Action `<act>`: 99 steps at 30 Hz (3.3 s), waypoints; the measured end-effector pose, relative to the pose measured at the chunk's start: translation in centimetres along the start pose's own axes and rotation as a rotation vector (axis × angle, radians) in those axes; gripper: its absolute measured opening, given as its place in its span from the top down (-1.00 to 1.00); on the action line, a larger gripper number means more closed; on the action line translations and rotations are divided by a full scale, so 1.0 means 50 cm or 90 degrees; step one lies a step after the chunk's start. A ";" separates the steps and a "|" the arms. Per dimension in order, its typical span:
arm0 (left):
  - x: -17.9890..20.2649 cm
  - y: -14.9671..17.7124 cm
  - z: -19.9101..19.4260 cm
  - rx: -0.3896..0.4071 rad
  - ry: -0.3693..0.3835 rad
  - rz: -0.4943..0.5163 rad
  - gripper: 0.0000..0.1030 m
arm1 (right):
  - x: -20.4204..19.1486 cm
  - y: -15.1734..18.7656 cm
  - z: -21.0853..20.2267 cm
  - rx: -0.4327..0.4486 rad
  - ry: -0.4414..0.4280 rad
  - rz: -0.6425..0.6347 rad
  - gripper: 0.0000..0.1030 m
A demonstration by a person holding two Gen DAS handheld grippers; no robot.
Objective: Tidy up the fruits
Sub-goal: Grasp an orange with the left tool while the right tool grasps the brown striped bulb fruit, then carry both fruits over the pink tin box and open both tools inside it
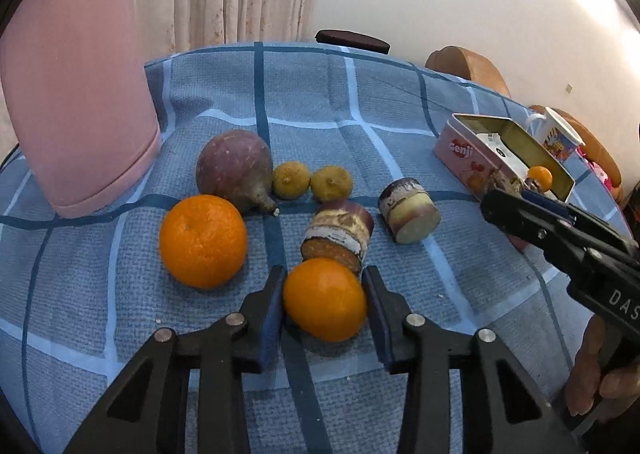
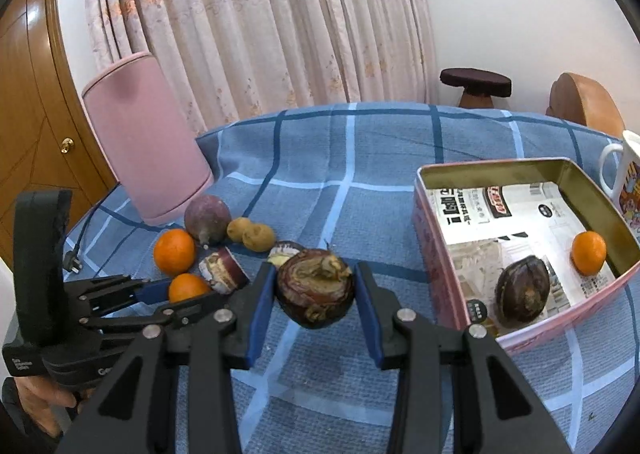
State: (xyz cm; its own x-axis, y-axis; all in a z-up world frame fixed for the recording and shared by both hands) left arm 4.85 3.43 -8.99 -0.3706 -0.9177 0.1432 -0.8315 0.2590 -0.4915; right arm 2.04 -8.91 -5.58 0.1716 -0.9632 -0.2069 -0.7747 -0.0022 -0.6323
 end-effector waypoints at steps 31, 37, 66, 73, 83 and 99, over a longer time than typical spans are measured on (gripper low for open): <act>-0.119 -0.017 -0.144 0.260 -0.105 -0.171 0.21 | 0.001 -0.021 -0.054 0.106 0.055 -0.033 0.17; -0.089 -0.015 -0.139 0.256 -0.112 -0.166 0.21 | -0.001 -0.024 -0.070 0.128 0.042 -0.059 0.17; 0.213 -0.122 -0.061 0.240 -0.060 -0.026 0.21 | 0.244 -0.048 -0.115 0.140 0.158 0.008 0.17; 0.279 -0.157 -0.038 0.241 -0.044 0.000 0.21 | 0.315 -0.054 -0.117 0.129 0.178 0.030 0.17; 0.357 -0.198 0.006 0.224 -0.026 0.025 0.21 | 0.376 -0.057 -0.103 0.101 0.186 0.044 0.17; 0.388 -0.210 0.071 0.165 -0.042 0.039 0.21 | 0.406 -0.060 -0.066 0.047 0.164 0.067 0.17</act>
State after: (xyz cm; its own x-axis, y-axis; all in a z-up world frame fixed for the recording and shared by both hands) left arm 7.87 -18.19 -4.11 -0.3815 -0.9228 0.0544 -0.6721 0.2365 -0.7017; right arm 5.85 -29.35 -5.41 -0.0747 -0.9937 -0.0834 -0.7317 0.1114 -0.6725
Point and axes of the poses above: each gripper's, at about its wrist camera, not at the fingertips, and z roughly the way its jaws point, x to its right, y to its underside, the point moved 6 cm from there along z, roughly the way its jaws point, and after that the axes turned 12 degrees about -x, right-handed, at the moved point
